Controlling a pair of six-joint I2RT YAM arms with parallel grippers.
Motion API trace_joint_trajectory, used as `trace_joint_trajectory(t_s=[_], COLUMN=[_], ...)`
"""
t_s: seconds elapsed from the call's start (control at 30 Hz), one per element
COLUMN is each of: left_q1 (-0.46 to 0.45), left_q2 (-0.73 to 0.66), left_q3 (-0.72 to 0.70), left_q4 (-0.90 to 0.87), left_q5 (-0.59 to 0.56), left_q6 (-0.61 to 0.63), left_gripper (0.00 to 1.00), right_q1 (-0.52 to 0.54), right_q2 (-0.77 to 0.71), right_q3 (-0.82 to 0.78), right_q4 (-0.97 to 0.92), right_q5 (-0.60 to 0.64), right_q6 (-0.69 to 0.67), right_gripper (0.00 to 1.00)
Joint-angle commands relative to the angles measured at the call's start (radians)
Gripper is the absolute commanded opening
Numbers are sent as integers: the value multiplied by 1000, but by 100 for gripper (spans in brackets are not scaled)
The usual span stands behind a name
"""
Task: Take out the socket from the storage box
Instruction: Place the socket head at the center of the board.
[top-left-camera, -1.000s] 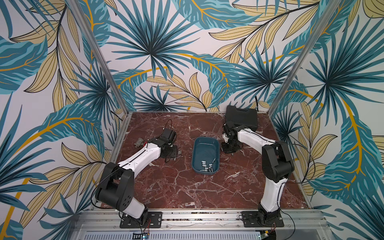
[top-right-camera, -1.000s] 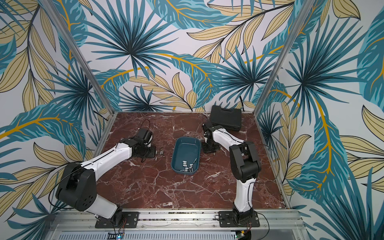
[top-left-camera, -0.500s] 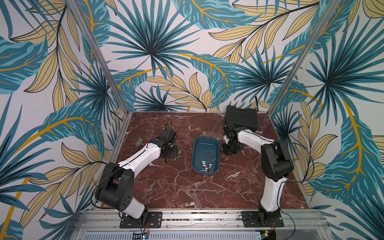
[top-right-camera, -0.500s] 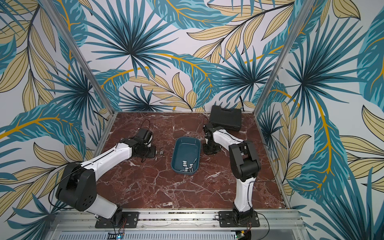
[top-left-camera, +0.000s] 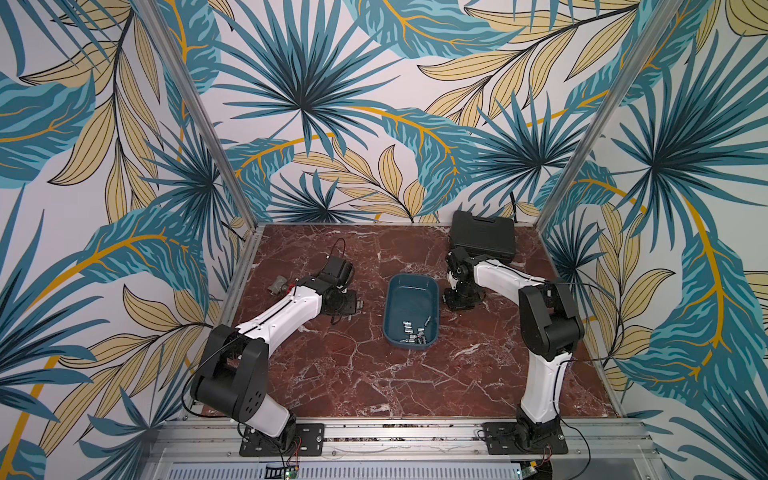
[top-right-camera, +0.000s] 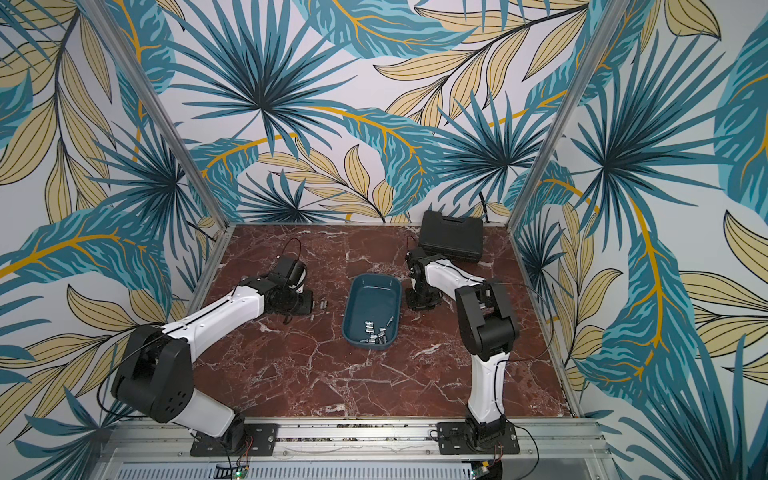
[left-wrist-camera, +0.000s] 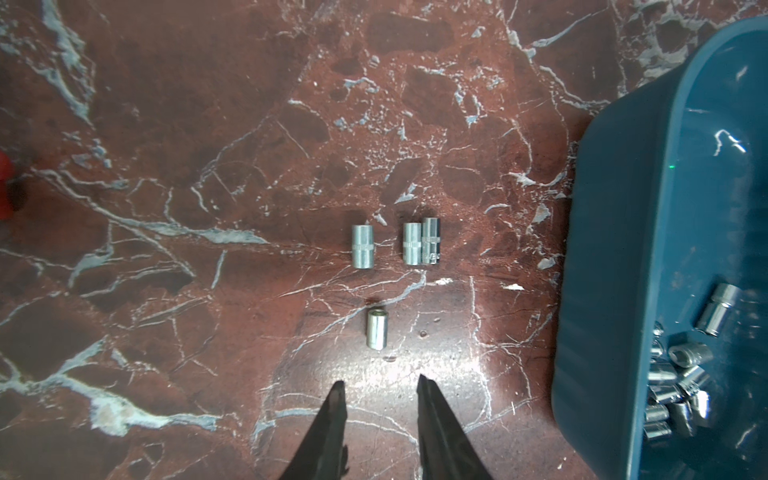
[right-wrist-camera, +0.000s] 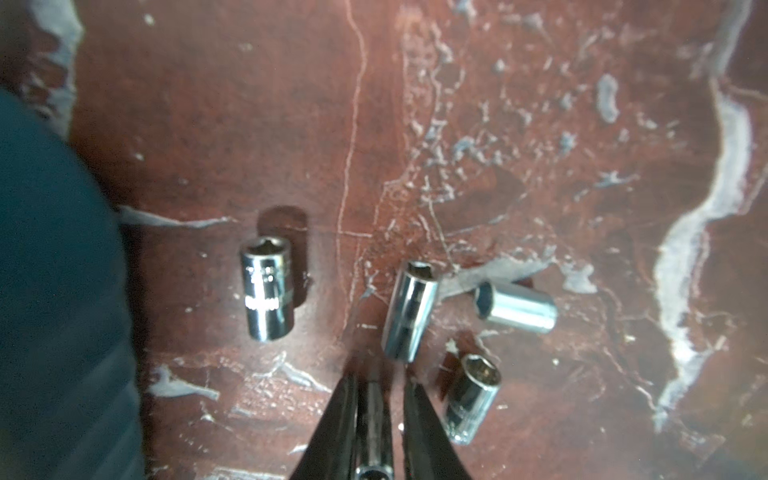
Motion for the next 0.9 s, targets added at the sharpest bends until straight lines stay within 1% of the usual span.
trace_joint_trajectory(t_s=[0.0,0.17,0.37,0.57,0.73,0.87], left_q1=[-28,-72,-115,-172,-244,-303], left_q2=[12,40,69,117,196,289], left_q3=[34,87,160,242,320,401], left_q4=[24,29,22,9,-7,-50], left_q5=[6,6,17,30,62,76], left_q6=[5,9,20,48,81,111], left_gripper=[33,33,34,34,34,33], right_q1=[-2,-3,-2,-2,-2,-6], right_q2=[-13,-50,-138,-224,-258,-267], right_q3=[-25,-14,-3,7,0,-16], right_q4=[17,7,-2,-12,-7,18], right_q5=[5,-14,-40,-33,-31,-53], right_q6=[20,26,35,41,53,71], right_gripper=[25,29,33,34,34,34])
